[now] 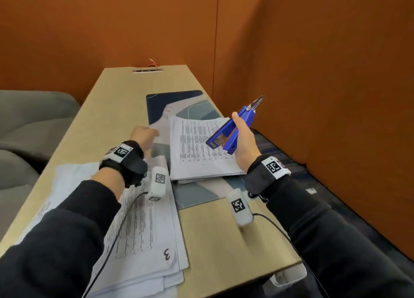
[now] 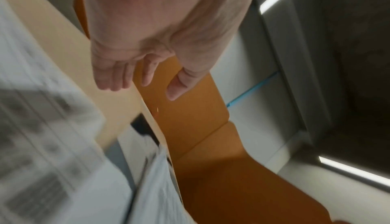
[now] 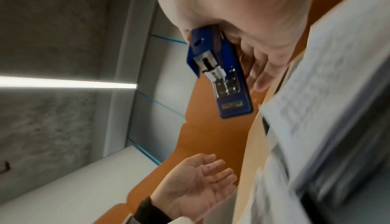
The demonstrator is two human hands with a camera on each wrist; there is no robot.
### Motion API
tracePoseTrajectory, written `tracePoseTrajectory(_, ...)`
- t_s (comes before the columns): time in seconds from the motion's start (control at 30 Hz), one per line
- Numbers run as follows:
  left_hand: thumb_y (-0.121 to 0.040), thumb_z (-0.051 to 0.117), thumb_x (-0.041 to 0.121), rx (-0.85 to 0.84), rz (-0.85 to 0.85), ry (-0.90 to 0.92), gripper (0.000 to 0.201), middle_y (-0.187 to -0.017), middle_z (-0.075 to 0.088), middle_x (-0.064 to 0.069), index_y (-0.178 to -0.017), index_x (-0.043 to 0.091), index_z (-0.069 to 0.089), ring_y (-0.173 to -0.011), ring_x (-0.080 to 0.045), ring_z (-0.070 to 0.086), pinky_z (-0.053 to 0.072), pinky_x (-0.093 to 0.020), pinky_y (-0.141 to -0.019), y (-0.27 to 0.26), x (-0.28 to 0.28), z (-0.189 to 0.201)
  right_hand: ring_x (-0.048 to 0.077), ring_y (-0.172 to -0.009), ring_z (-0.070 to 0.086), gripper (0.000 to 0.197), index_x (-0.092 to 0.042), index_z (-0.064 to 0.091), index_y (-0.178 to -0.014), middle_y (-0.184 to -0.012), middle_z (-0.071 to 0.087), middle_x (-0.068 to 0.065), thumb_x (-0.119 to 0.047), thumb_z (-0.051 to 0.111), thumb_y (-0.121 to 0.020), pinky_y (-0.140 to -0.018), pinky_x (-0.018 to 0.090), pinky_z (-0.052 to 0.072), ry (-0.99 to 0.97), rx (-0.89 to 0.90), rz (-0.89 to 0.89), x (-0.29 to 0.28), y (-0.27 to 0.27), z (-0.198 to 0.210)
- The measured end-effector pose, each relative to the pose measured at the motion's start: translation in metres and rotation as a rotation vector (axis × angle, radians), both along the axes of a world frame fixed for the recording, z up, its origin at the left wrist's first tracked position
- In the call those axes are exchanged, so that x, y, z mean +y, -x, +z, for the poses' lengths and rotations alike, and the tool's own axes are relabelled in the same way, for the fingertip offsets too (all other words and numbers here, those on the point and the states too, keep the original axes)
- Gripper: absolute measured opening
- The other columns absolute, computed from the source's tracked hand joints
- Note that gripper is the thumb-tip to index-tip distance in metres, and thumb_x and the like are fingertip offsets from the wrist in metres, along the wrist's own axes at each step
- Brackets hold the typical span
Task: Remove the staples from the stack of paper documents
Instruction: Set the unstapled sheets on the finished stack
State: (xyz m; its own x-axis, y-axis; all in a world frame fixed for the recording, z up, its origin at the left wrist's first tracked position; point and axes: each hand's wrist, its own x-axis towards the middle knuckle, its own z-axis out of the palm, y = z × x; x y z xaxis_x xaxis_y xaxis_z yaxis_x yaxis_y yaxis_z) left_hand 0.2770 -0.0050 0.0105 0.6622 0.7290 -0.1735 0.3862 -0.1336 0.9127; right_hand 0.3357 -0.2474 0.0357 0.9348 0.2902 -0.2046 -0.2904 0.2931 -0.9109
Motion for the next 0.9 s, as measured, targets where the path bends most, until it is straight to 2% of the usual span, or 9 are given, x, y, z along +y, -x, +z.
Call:
tracePoseTrajectory(0.1, -0.091, 0.056, 0.011, -0.065, 0.119, 0.000, 0.022, -0.109, 0.052, -0.008, -0.111, 0.003, 0.060, -0.102, -0.023, 0.048, 0.037, -0.033, -0.085, 0.069, 0.032, 0.000, 0.029, -0.103, 0.066, 0.021, -0.023, 0.059, -0.099, -0.098, 0.068, 0.007, -0.043, 0.059, -0.094, -0.099, 0.047, 0.051, -0.108, 0.100, 0.242, 0.044, 0.039, -0.017)
tracePoseTrajectory(0.2, -0.081, 0.061, 0.026, 0.099, 0.275, -0.136, 0.043, -0.118, 0.058, -0.017, -0.112, -0.005, 0.058, -0.111, -0.036, 0.053, 0.041, -0.038, -0.088, 0.136, 0.062, -0.006, 0.032, -0.094, 0.063, 0.028, -0.018, 0.056, -0.091, -0.088, 0.063, 0.010, -0.045, 0.060, -0.093, -0.095, 0.048, 0.051, -0.123, 0.237, 0.461, 0.085, 0.081, -0.038)
tracePoseTrajectory(0.33, -0.089, 0.063, 0.024, 0.314, 0.083, -0.182, 0.059, -0.138, 0.047, -0.020, -0.136, -0.005, 0.042, -0.125, -0.034, 0.047, 0.036, -0.031, -0.090, 0.181, 0.065, -0.025, 0.021, -0.073, 0.061, 0.021, -0.018, 0.061, -0.089, -0.066, 0.066, 0.002, -0.039, 0.060, -0.095, -0.087, 0.045, 0.051, -0.091, 0.267, 0.473, 0.115, 0.114, -0.061)
tracePoseTrajectory(0.43, -0.084, 0.069, 0.018, 0.168, 0.011, -0.186, 0.069, -0.145, 0.041, -0.013, -0.144, 0.012, 0.035, -0.130, -0.029, 0.042, 0.035, -0.032, -0.095, 0.186, 0.056, -0.029, 0.030, -0.096, 0.065, 0.021, -0.018, 0.065, -0.098, -0.083, 0.071, 0.005, -0.038, 0.061, -0.094, -0.104, 0.048, 0.046, -0.059, 0.192, 0.478, 0.116, 0.113, -0.072)
tracePoseTrajectory(0.5, -0.078, 0.073, 0.012, 0.040, 0.073, -0.193, 0.076, -0.142, 0.043, -0.013, -0.143, 0.020, 0.034, -0.129, -0.028, 0.042, 0.037, -0.036, -0.103, 0.190, 0.056, -0.030, 0.038, -0.117, 0.060, 0.024, -0.017, 0.064, -0.104, -0.107, 0.069, 0.015, -0.038, 0.060, -0.094, -0.107, 0.053, 0.043, -0.051, 0.180, 0.519, 0.115, 0.112, -0.075)
tracePoseTrajectory(0.6, -0.069, 0.080, 0.023, 0.058, 0.131, -0.128, 0.078, -0.130, 0.055, -0.014, -0.136, 0.013, 0.042, -0.115, -0.029, 0.055, 0.045, -0.041, -0.099, 0.197, 0.061, -0.031, 0.044, -0.116, 0.059, 0.022, -0.014, 0.058, -0.106, -0.122, 0.062, 0.026, -0.034, 0.053, -0.099, -0.102, 0.054, 0.046, -0.117, 0.221, 0.562, 0.111, 0.108, -0.077)
tracePoseTrajectory(0.73, -0.082, 0.071, 0.014, -0.022, -0.109, 0.291, 0.030, -0.094, 0.070, -0.014, -0.109, 0.007, 0.061, -0.080, -0.028, 0.068, 0.057, -0.041, -0.077, 0.214, 0.055, -0.021, 0.043, -0.102, 0.064, 0.025, -0.011, 0.049, -0.113, -0.117, 0.059, 0.037, -0.033, 0.047, -0.101, -0.076, 0.041, 0.059, -0.177, 0.208, 0.602, 0.106, 0.104, -0.080)
tracePoseTrajectory(0.83, -0.081, 0.069, 0.009, -0.050, -0.178, 0.390, 0.028, -0.087, 0.068, -0.014, -0.108, 0.009, 0.060, -0.075, -0.028, 0.066, 0.056, -0.042, -0.073, 0.221, 0.051, -0.022, 0.044, -0.105, 0.062, 0.019, -0.011, 0.050, -0.105, -0.107, 0.064, 0.030, -0.029, 0.047, -0.101, -0.077, 0.041, 0.059, -0.150, 0.177, 0.601, 0.107, 0.104, -0.081)
tracePoseTrajectory(0.9, -0.084, 0.065, 0.003, -0.154, -0.128, 0.374, 0.033, -0.097, 0.068, -0.017, -0.116, 0.007, 0.057, -0.083, -0.032, 0.066, 0.056, -0.045, -0.078, 0.222, 0.050, -0.025, 0.042, -0.106, 0.062, 0.015, -0.011, 0.053, -0.102, -0.101, 0.066, 0.022, -0.026, 0.050, -0.100, -0.084, 0.044, 0.057, -0.123, 0.145, 0.595, 0.107, 0.106, -0.079)
